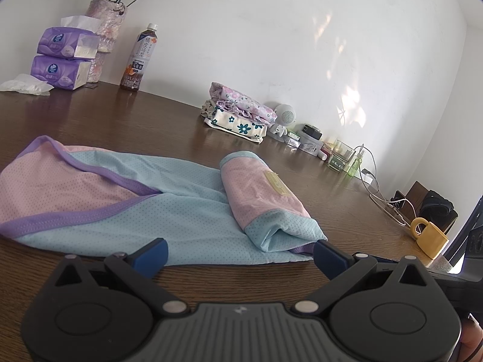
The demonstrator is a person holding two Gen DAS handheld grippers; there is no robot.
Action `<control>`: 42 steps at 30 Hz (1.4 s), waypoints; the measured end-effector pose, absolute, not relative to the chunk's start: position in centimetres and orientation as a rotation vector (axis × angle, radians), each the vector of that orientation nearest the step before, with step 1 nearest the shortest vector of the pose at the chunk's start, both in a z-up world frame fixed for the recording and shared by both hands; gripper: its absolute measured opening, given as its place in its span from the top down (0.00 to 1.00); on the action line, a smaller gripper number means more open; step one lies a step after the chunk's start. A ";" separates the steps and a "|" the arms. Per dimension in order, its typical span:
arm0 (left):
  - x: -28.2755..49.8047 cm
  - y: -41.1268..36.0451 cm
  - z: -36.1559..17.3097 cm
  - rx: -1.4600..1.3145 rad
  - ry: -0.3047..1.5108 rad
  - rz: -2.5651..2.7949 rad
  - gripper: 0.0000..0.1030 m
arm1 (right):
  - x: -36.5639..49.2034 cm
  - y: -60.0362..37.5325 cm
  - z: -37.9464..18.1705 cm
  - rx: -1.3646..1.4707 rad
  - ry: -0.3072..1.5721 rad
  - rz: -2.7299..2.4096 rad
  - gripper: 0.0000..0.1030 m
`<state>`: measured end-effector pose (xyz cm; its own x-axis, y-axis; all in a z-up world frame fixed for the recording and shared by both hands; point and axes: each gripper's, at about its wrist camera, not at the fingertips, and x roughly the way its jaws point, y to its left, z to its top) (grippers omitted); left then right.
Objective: Fold clothes
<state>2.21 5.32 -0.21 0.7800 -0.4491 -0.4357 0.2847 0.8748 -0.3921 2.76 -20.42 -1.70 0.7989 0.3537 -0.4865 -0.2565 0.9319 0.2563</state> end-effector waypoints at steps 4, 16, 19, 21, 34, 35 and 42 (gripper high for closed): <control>2.2 5.3 -0.2 -0.314 0.544 -0.401 0.00 | 2.9 -20.4 -1.8 0.186 0.563 0.335 0.00; 2.4 6.4 0.1 -0.387 0.557 -0.408 0.00 | 2.8 -20.3 -1.7 0.170 0.560 0.341 0.00; 2.6 6.7 0.4 -0.398 0.564 -0.411 0.00 | 2.7 -20.4 -1.7 0.178 0.553 0.349 0.00; 2.6 6.8 0.7 -0.391 0.551 -0.414 0.00 | 2.8 -20.6 -1.7 0.190 0.552 0.357 0.00; 3.2 5.3 5.4 -0.242 0.415 -0.460 0.00 | 3.6 -20.7 0.8 0.203 0.543 0.392 0.00; 3.4 5.0 5.7 -0.236 0.413 -0.455 0.00 | 3.8 -20.6 1.1 0.196 0.538 0.395 0.00; 4.5 3.6 6.5 -0.138 0.399 -0.315 0.00 | 4.8 -20.5 2.6 0.160 0.495 0.355 0.00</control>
